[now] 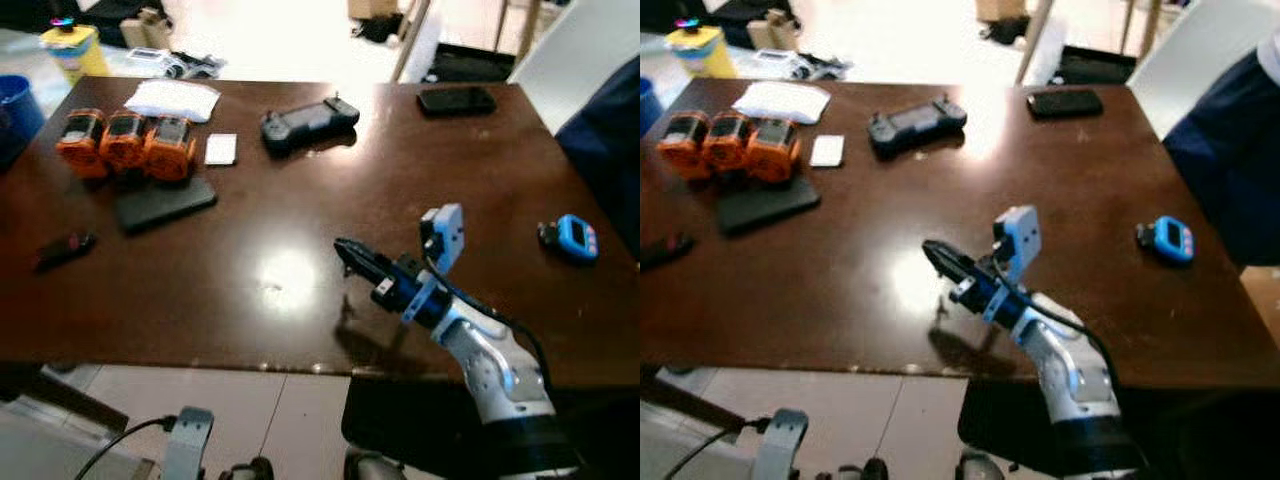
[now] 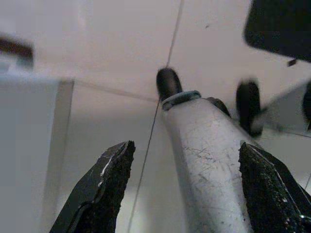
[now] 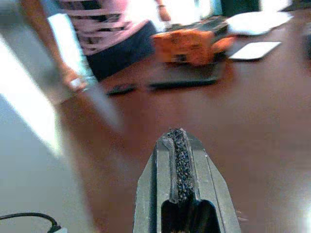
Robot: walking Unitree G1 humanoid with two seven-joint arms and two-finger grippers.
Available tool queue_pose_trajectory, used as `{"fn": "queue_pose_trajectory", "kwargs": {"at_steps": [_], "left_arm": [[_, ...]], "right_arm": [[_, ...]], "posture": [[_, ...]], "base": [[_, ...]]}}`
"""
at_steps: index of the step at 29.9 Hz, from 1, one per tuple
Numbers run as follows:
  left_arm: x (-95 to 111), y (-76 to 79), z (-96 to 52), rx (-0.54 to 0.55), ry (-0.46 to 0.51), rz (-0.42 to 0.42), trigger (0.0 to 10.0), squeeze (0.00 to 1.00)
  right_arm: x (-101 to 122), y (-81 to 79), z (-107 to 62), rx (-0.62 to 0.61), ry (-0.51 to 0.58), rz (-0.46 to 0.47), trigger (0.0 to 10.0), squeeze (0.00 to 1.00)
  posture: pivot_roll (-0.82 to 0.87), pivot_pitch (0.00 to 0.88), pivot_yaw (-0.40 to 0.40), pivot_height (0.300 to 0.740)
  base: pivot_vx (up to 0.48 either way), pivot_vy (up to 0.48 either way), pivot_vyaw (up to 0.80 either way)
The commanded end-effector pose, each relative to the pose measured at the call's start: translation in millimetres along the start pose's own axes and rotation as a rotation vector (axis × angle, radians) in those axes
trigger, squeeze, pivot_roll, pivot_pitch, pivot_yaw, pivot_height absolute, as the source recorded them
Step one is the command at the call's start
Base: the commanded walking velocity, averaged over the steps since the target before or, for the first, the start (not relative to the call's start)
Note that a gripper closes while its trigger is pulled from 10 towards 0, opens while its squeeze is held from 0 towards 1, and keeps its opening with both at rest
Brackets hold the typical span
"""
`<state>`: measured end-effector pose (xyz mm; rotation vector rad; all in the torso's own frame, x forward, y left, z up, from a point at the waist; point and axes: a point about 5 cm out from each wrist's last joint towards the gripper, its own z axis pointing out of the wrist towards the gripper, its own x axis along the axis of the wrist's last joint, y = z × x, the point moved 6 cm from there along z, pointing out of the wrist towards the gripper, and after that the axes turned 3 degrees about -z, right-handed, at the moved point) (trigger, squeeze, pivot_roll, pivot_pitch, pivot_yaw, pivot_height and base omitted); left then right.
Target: Hang keys on a hook
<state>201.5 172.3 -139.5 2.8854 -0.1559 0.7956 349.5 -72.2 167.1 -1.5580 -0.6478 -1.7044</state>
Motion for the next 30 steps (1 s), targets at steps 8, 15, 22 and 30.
{"fn": "queue_pose_trajectory", "kwargs": {"at_steps": [8, 15, 22, 30], "left_arm": [[-24.6, 2.6, -2.4, -0.007, -0.073, 0.0, 10.0, 0.0], [-26.4, 1.5, -3.3, -0.009, -0.074, -0.014, 10.0, 0.0], [-19.6, -2.2, -4.8, -0.026, -0.024, -0.069, 10.0, 0.0], [-20.5, -9.1, -7.5, -0.025, -0.015, -0.103, 10.0, 0.0]], "right_arm": [[2.7, -4.8, 0.2, -0.001, 0.048, 0.011, 0.0, 0.0], [8.0, -7.4, 2.7, -0.002, 0.081, -0.017, 0.0, 0.0], [17.2, -12.2, 6.2, 0.023, 0.124, -0.024, 0.0, 0.0], [22.8, -9.6, 6.4, 0.024, 0.145, -0.018, 0.0, 0.0]], "posture": [[-0.11, 0.074, 0.085, 0.74], [-0.1, 0.084, 0.086, 0.74], [-0.09, 0.089, 0.086, 0.74], [-0.07, 0.092, 0.088, 0.74]], "base": [[-0.389, 0.0, 0.0], [-0.26, 0.0, 0.22], [0.0, 0.0, 0.77], [0.0, 0.0, 0.75]]}}
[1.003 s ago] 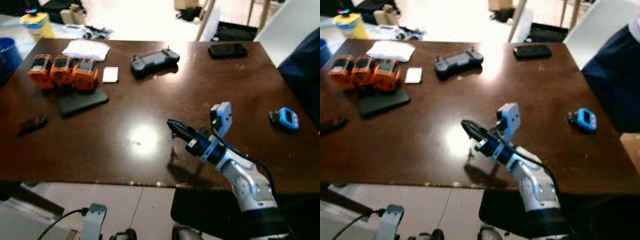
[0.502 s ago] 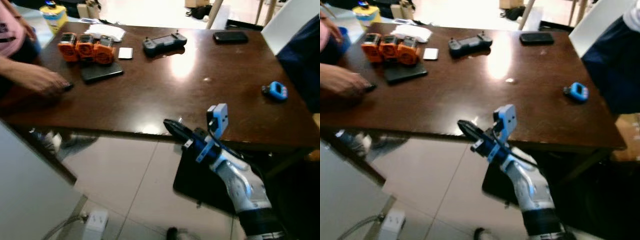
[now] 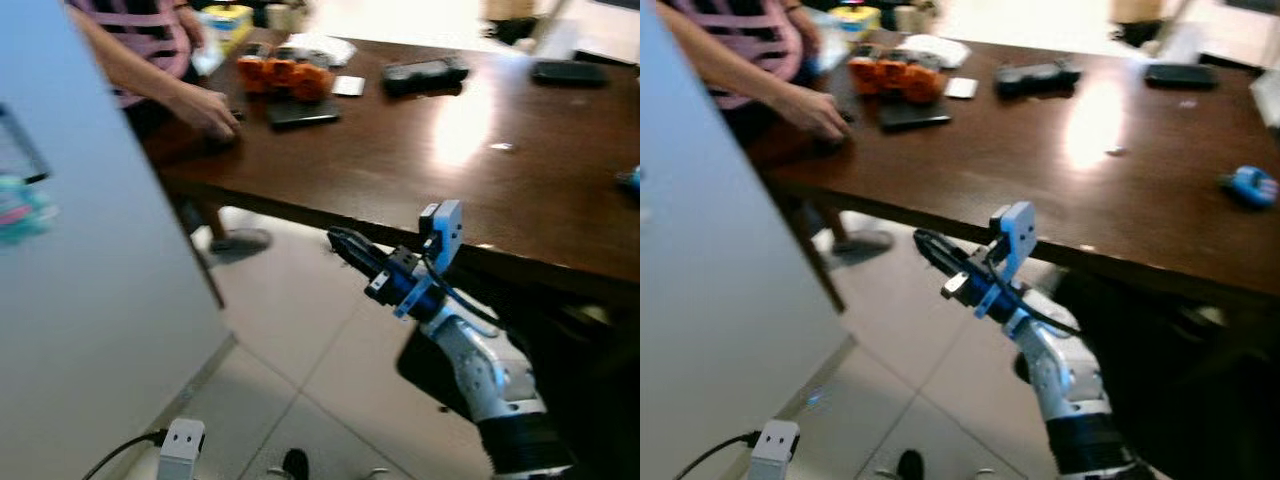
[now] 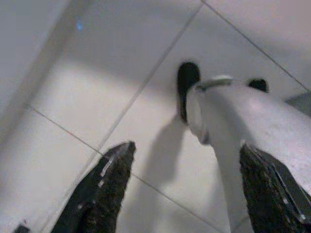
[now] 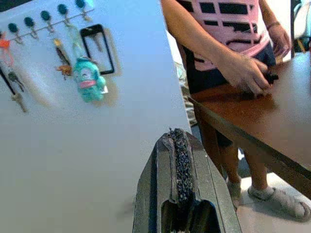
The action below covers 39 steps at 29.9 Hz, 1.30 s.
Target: Hang keys on a hook
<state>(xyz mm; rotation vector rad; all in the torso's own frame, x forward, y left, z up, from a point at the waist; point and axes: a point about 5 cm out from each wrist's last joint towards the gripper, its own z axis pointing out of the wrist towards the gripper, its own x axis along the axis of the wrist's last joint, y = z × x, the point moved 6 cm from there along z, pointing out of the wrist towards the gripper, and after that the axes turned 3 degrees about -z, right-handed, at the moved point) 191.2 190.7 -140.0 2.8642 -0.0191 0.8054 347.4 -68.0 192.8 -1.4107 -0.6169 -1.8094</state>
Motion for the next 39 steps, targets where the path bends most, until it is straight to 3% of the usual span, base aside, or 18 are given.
{"fn": "queue_pose_trajectory", "kwargs": {"at_steps": [1, 12, 17, 29, 39], "left_arm": [[-10.9, 6.0, -0.3, -0.028, -0.032, -0.015, 10.0, 0.0], [-10.8, 8.6, -0.4, -0.048, -0.026, -0.009, 10.0, 0.0], [-3.3, 16.2, 1.9, -0.081, -0.006, -0.014, 10.0, 0.0], [1.2, 28.8, 2.3, -0.17, -0.003, 0.067, 10.0, 0.0], [23.4, 40.7, 6.6, -0.189, 0.062, 0.115, 10.0, 0.0]], "right_arm": [[-1.5, -3.0, 1.3, 0.01, 0.006, 0.012, 0.0, 0.0], [-4.9, -8.8, 6.1, 0.029, -0.003, 0.0, 0.0, 0.0], [4.1, -3.9, 10.2, 0.021, 0.025, -0.013, 0.0, 0.0], [23.0, 1.9, 20.5, -0.014, 0.074, -0.055, 0.0, 0.0], [40.8, 3.7, 36.5, -0.056, 0.122, -0.106, 0.0, 0.0]], "posture": [[-0.07, 0.092, 0.088, 0.74], [-0.07, 0.079, 0.088, 0.74], [-0.08, 0.065, 0.094, 0.74], [-0.09, 0.057, 0.093, 0.74], [-0.08, 0.073, 0.093, 0.74]], "base": [[0.0, 0.0, 0.73], [0.0, 0.0, 0.73], [0.0, 0.0, 0.73], [0.0, 0.0, 0.73], [0.0, 0.0, 0.72]]}}
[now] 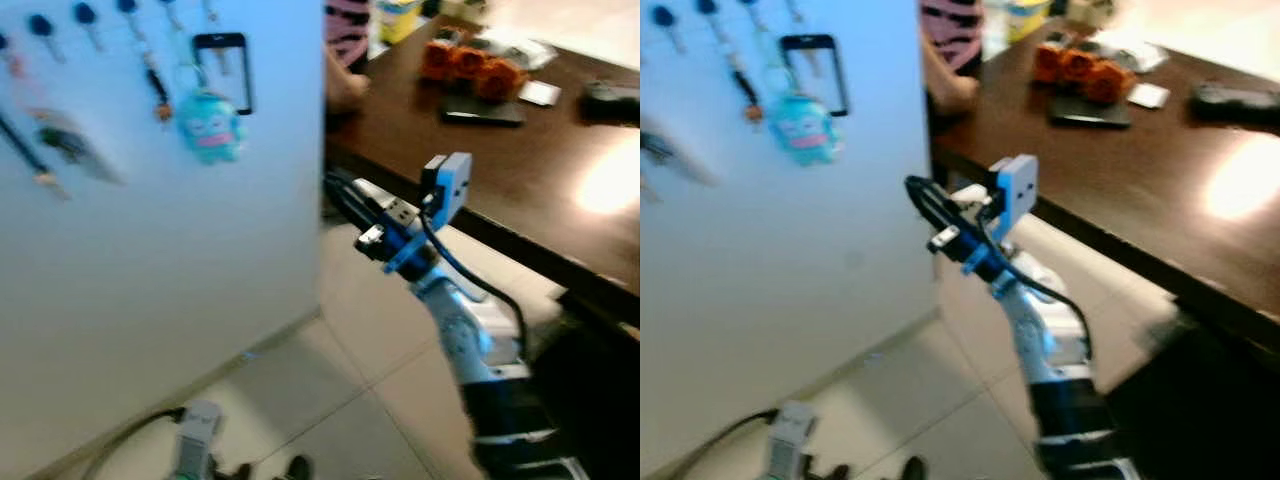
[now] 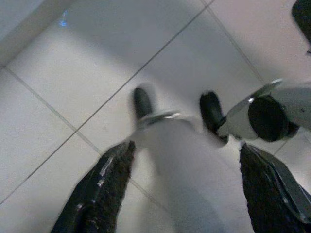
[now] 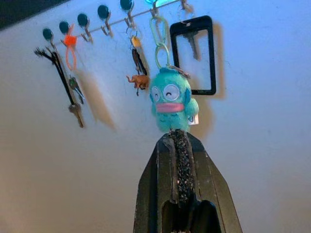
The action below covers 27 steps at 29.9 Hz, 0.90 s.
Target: Hang keys on a hook
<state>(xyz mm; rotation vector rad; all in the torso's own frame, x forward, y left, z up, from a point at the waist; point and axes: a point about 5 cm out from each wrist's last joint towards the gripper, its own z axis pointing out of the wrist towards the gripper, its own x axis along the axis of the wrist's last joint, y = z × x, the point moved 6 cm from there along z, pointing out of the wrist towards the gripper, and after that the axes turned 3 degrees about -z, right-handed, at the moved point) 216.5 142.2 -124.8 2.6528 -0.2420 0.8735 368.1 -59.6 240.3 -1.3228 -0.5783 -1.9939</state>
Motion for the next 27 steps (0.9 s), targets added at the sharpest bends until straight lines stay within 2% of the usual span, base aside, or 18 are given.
{"fn": "queue_pose_trajectory", "kwargs": {"at_steps": [1, 8, 10, 11, 12, 13, 15, 16, 20, 27], "left_arm": [[-3.0, -6.3, -2.7, 0.021, -0.008, 0.005, 10.0, 0.0], [-2.1, -4.7, -1.7, 0.019, -0.009, 0.013, 10.0, 0.0], [-5.3, -3.9, -2.1, 0.017, -0.014, 0.013, 10.0, 0.0], [-7.0, -4.5, -2.7, 0.02, -0.013, -0.001, 10.0, 0.0], [-7.0, -4.5, -2.7, 0.02, -0.013, -0.001, 10.0, 0.0], [-9.4, -4.9, -3.5, 0.022, -0.015, -0.009, 10.0, 0.0], [-9.4, -4.9, -3.5, 0.022, -0.015, -0.009, 10.0, 0.0], [-12.4, -5.3, -4.4, 0.022, -0.021, -0.014, 10.0, 0.0], [-15.1, -7.0, -5.4, 0.028, -0.029, -0.015, 10.0, 0.0], [-10.2, -9.3, -5.1, 0.04, -0.014, -0.022, 10.0, 0.0]], "right_arm": [[0.7, -5.8, 6.2, 0.015, 0.004, -0.012, 0.0, 0.0], [-1.4, -12.7, 9.1, 0.042, -0.004, -0.015, 0.0, 0.0], [-4.8, -8.9, 7.0, 0.001, -0.019, -0.015, 0.0, 0.0], [-1.6, -3.5, 5.5, -0.03, -0.004, -0.025, 10.0, 0.0], [-1.6, -3.5, 5.5, -0.03, -0.004, -0.025, 10.0, 0.0], [6.8, 3.0, 5.5, -0.059, 0.03, -0.027, 10.0, 0.0], [6.8, 3.0, 5.5, -0.059, 0.03, -0.027, 10.0, 0.0], [18.5, 9.7, 6.6, -0.075, 0.067, -0.036, 10.0, 0.0], [32.7, 18.0, 8.8, -0.087, 0.103, -0.054, 10.0, 0.0], [28.9, 19.5, 10.2, -0.097, 0.091, -0.055, 10.0, 0.0]], "posture": [[-0.08, 0.074, 0.091, 0.74], [-0.08, 0.074, 0.092, 0.74], [-0.08, 0.093, 0.082, 0.74], [-0.09, 0.092, 0.076, 0.74], [-0.09, 0.092, 0.076, 0.74], [-0.09, 0.096, 0.081, 0.74], [-0.09, 0.096, 0.081, 0.74], [-0.09, 0.091, 0.083, 0.74], [-0.09, 0.093, 0.081, 0.74], [-0.07, 0.083, 0.08, 0.74]], "base": [[0.0, 0.0, 0.72], [0.0, 0.0, 0.71], [0.0, 0.0, 0.69], [0.0, 0.0, 0.71], [0.0, 0.0, 0.71], [0.0, 0.0, 0.66], [0.0, 0.0, 0.66], [0.0, 0.0, 0.63], [0.0, 0.0, 0.61], [0.0, 0.0, 0.6]]}}
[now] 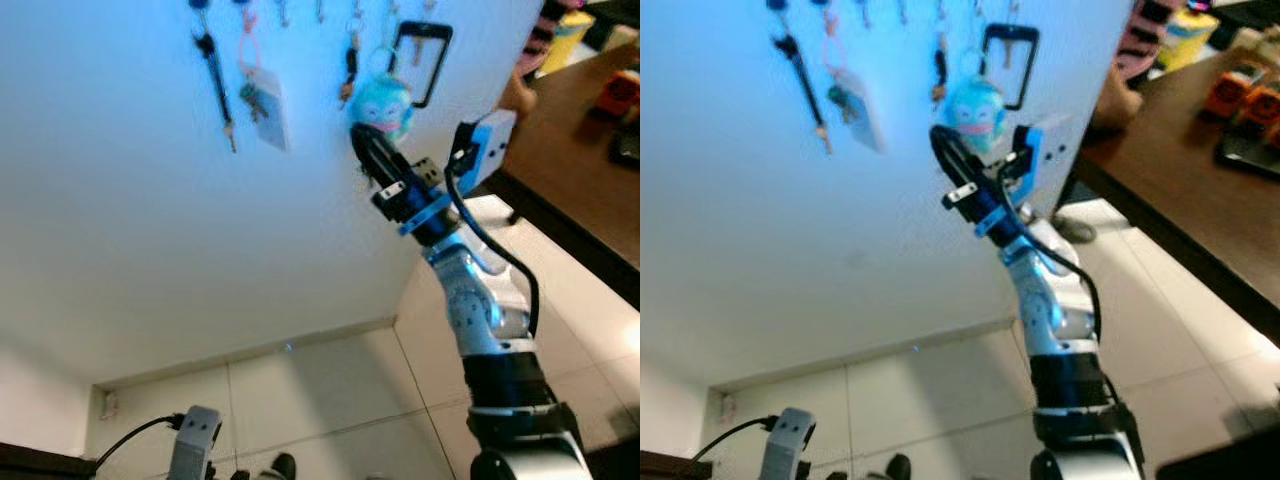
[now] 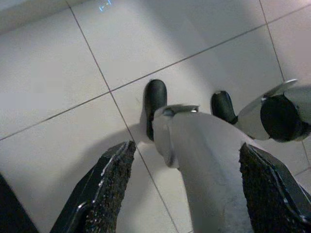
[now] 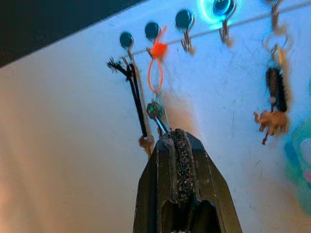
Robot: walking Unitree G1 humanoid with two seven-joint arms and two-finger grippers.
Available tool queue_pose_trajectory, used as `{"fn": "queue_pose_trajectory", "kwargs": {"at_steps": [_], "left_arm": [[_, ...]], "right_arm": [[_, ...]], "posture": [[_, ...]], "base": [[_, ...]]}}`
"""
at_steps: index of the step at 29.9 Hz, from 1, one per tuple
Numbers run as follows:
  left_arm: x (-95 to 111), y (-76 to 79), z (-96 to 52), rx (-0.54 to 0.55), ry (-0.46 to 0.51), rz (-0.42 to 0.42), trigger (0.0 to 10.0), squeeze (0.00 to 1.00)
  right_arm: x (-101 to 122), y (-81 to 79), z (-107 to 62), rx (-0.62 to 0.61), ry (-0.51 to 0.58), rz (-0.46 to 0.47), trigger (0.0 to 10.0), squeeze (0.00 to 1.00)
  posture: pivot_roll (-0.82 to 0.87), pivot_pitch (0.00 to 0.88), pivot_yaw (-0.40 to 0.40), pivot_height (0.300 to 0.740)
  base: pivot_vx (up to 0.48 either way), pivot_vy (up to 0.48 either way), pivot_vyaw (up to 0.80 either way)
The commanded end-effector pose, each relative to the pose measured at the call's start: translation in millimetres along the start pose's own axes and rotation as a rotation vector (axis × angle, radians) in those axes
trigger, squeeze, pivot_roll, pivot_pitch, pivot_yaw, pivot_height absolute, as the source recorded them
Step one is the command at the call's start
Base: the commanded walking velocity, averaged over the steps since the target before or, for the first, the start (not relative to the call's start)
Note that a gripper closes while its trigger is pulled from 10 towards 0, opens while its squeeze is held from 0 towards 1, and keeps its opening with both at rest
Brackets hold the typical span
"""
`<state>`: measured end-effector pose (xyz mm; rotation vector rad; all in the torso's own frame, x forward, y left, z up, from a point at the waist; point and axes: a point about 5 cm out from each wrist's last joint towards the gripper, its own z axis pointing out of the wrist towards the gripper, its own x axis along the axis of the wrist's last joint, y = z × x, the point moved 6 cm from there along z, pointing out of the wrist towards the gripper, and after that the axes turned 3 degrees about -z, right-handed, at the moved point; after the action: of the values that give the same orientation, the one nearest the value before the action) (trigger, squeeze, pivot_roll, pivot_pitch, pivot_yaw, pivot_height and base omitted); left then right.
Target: Hang keys on a hook
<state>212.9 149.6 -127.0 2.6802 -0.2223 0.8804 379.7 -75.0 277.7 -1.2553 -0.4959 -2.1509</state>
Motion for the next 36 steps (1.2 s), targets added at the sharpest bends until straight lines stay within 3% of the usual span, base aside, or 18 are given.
{"fn": "queue_pose_trajectory", "kwargs": {"at_steps": [1, 13, 20, 32, 36], "left_arm": [[-5.2, -3.1, -2.0, 0.01, -0.012, -0.016, 10.0, 0.0], [0.6, 1.8, 0.9, -0.01, -0.002, -0.03, 10.0, 0.0], [-0.7, 3.6, 1.6, -0.018, -0.018, -0.036, 10.0, 0.0], [-0.4, 0.6, 1.1, 0.0, -0.014, -0.038, 10.0, 0.0], [-4.2, 3.1, 0.8, -0.022, -0.036, -0.026, 10.0, 0.0]], "right_arm": [[-7.0, 0.3, -1.5, -0.012, -0.016, 0.01, 10.0, 0.0], [-4.1, 7.3, -1.4, -0.041, -0.003, -0.003, 10.0, 0.0], [-8.1, 8.3, -2.3, -0.075, -0.015, 0.007, 10.0, 0.0], [12.2, 4.6, 2.5, -0.055, 0.044, -0.019, 10.0, 0.0], [13.6, 5.3, 2.8, -0.059, 0.047, -0.023, 10.0, 0.0]], "posture": [[-0.07, 0.082, 0.08, 0.74], [-0.08, 0.071, 0.083, 0.74], [-0.08, 0.068, 0.086, 0.74], [-0.08, 0.065, 0.089, 0.74], [-0.08, 0.058, 0.09, 0.74]], "base": [[0.0, 0.0, 0.64], [0.0, 0.0, 0.65], [0.0, -0.447, 0.0], [0.0, 0.0, 0.0], [0.0, -0.374, 0.0]]}}
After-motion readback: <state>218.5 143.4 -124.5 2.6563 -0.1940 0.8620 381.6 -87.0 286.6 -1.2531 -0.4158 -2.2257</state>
